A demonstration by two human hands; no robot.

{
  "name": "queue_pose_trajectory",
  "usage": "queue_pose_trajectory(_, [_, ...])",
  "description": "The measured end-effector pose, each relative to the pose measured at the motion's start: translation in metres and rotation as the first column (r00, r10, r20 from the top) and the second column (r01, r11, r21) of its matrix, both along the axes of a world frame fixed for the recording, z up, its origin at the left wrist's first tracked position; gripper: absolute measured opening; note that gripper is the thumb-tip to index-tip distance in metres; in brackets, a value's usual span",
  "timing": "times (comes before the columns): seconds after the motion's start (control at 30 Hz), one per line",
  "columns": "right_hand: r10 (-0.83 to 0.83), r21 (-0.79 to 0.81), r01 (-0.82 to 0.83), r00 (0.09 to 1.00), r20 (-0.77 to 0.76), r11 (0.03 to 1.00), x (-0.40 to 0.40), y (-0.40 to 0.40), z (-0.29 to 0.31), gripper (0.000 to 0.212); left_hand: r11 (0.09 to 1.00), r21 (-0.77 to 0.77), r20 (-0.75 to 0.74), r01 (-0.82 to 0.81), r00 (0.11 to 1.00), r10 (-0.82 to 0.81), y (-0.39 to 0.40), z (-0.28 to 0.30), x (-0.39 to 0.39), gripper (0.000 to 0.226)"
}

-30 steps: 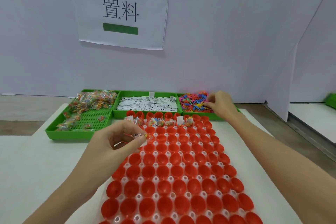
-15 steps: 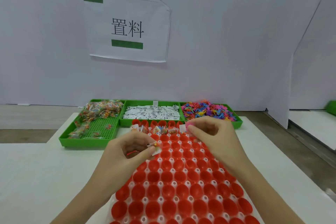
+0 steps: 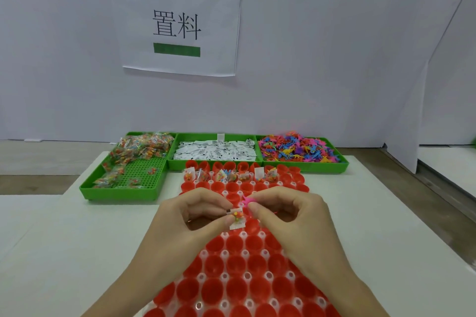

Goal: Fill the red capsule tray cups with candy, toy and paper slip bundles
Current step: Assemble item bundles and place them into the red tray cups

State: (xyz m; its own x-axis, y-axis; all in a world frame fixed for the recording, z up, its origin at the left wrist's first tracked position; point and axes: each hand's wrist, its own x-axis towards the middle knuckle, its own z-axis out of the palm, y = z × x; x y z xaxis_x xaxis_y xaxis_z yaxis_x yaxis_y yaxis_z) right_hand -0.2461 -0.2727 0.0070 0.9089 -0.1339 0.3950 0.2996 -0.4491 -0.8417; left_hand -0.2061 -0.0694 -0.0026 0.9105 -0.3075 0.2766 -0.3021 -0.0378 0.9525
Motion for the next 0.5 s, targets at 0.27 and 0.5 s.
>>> queue_pose_trajectory(0.27, [0.121, 0.077, -0.114, 0.988, -0.092, 0.991, -0.0037, 0.0024, -0.0017, 0.013, 0.999, -0.012, 0.022, -0.031, 0.999, 0.031, -0.0044, 0.0003, -0.0024, 0.017])
queue_pose_trajectory(0.5, [0.175, 0.105, -0.167, 0.982, -0.074, 0.980, -0.0061, 0.0042, 0.0008, 0.015, 0.996, -0.004, 0.057, -0.094, 0.994, 0.094, -0.0072, 0.0044, -0.0061, 0.017])
